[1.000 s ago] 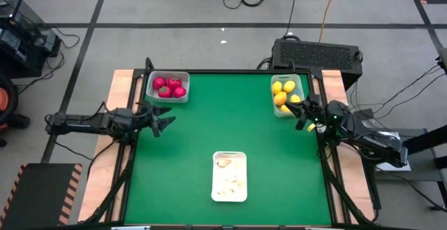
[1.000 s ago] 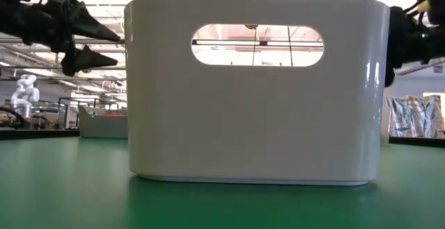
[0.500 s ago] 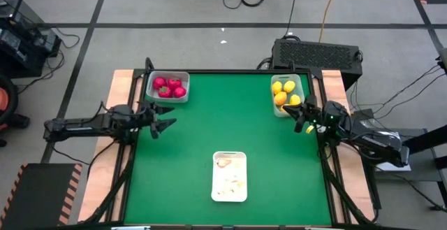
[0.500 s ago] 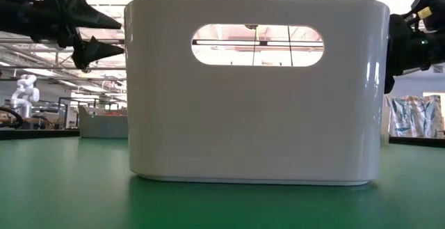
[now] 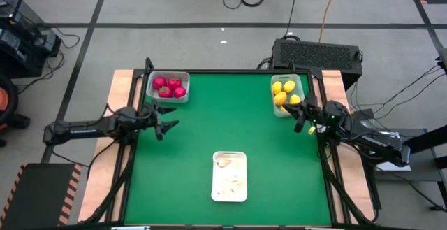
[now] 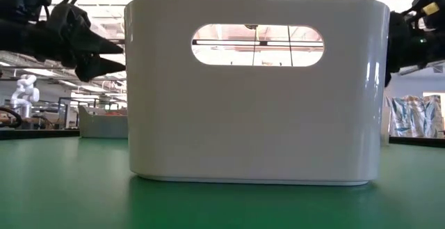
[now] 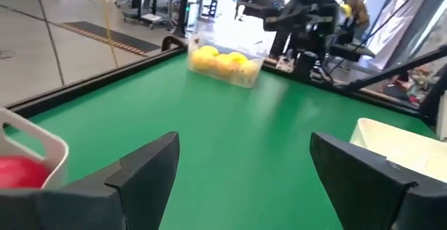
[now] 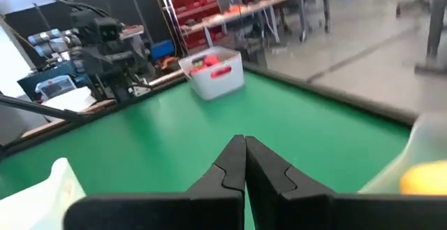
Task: Sort produce into baskets
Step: Return to Home Position
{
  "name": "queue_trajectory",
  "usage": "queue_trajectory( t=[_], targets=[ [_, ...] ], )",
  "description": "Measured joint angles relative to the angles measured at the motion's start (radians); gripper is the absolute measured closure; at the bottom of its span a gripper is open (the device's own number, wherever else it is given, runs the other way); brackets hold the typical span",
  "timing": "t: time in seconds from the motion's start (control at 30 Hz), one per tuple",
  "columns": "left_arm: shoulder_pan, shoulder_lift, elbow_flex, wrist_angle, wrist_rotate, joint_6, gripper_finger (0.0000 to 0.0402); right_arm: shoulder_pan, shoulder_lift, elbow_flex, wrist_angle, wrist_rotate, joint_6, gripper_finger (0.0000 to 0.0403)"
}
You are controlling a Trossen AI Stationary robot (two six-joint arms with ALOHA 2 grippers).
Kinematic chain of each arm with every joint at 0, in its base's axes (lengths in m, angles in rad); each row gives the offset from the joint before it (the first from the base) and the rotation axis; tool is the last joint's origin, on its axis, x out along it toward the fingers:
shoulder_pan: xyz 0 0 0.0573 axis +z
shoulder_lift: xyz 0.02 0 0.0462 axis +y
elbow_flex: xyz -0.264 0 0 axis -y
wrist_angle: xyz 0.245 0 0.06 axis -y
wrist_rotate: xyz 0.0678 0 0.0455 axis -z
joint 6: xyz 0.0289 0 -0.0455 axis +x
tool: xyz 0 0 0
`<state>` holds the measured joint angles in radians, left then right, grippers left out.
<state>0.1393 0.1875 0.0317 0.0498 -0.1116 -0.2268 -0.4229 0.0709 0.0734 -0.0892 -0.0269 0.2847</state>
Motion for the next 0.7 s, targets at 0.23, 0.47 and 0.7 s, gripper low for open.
queue_trajectory(
  t=[0.23,0.47,0.7],
  targets=[
    [0.018,0.000,-0.004,0.004,-0.085,0.007,0.0073,0.000,0.000,0.000,0.033,-0.001,-0.141,0.0403],
    [0.018,0.000,-0.004,-0.032,-0.190,0.005,0.0073,0.000,0.004,0.000,-0.049,-0.156,-0.263,0.0403],
    [0.018,0.000,-0.004,-0.040,-0.185,-0.001,0.0072,0.000,0.004,0.000,-0.048,-0.182,-0.407,0.0403]
  ],
)
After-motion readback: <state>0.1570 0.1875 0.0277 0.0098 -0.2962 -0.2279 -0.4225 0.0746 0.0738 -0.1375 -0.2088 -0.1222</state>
